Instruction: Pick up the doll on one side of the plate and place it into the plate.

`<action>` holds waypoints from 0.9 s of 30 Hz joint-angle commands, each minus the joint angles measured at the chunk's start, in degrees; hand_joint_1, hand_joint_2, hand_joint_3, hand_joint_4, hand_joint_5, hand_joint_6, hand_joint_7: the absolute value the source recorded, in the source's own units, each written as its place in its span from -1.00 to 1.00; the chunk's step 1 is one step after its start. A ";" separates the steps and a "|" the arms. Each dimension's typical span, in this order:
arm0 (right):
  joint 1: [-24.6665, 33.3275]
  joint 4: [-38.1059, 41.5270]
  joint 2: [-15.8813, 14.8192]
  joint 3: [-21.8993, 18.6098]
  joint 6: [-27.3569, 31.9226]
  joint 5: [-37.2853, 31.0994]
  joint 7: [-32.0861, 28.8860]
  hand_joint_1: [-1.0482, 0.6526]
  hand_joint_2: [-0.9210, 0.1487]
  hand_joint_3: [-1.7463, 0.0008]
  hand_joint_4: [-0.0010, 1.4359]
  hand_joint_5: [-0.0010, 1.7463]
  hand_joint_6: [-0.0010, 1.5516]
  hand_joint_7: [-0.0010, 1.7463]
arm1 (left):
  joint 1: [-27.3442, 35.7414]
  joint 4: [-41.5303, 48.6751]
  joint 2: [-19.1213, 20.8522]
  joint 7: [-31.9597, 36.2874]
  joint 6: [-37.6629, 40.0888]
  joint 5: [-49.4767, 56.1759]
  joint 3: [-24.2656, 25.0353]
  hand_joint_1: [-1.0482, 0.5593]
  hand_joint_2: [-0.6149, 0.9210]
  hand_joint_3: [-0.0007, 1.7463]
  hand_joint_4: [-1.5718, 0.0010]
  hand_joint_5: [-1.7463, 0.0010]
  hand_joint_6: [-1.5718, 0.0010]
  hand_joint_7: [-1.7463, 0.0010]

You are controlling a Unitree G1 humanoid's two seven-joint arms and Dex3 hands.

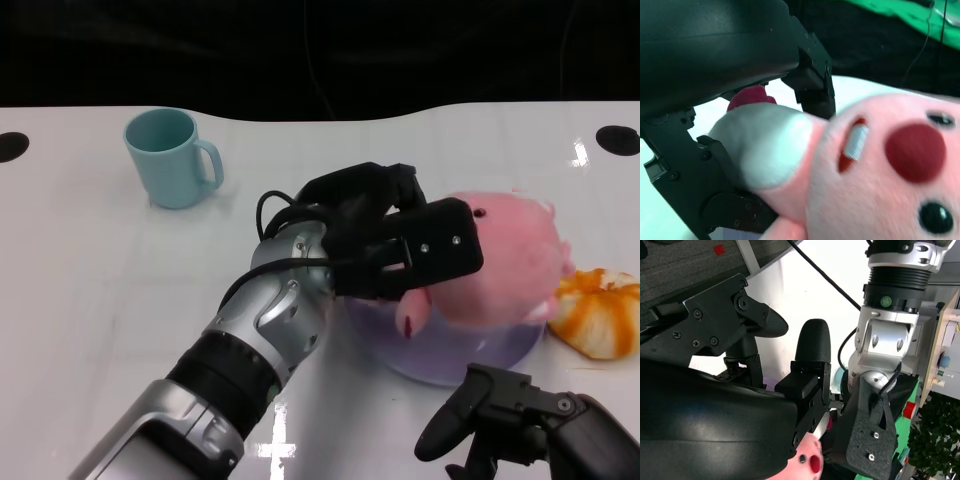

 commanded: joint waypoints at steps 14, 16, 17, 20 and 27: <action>-0.37 -0.41 -0.86 -1.84 0.92 1.51 1.20 0.08 -0.37 -0.14 -0.13 0.85 -0.24 0.41 | -0.45 -8.73 8.65 -15.44 -0.97 5.08 -7.83 -0.96 1.00 -0.49 1.00 0.93 0.90 1.00; -0.37 -0.38 -0.97 -2.03 0.79 1.55 1.25 0.08 -0.37 -0.13 -0.14 0.85 -0.24 0.41 | 0.49 -10.74 9.48 -16.00 -0.95 4.83 -7.47 -0.97 1.00 -0.49 1.00 0.94 0.90 1.00; -0.37 -0.37 -1.00 -2.09 0.75 1.57 1.26 0.08 -0.38 -0.13 -0.14 0.85 -0.24 0.41 | 0.81 -11.49 9.76 -16.23 -0.87 4.76 -7.37 -0.97 1.00 -0.49 1.00 0.94 0.91 1.00; -0.35 -0.33 -1.03 -2.23 0.64 1.69 1.23 0.09 -0.39 -0.12 -0.14 0.84 -0.24 0.41 | 2.55 -15.30 11.30 -16.85 -0.97 4.31 -6.72 -0.97 1.00 -0.49 0.99 0.94 0.91 1.00; -0.54 -0.49 -1.05 -2.44 1.12 2.07 1.19 0.08 -0.40 -0.12 -0.13 0.85 -0.24 0.42 | 9.40 -27.88 15.75 -18.07 -2.15 0.37 -1.73 -0.88 1.00 -0.51 0.92 0.88 0.86 0.98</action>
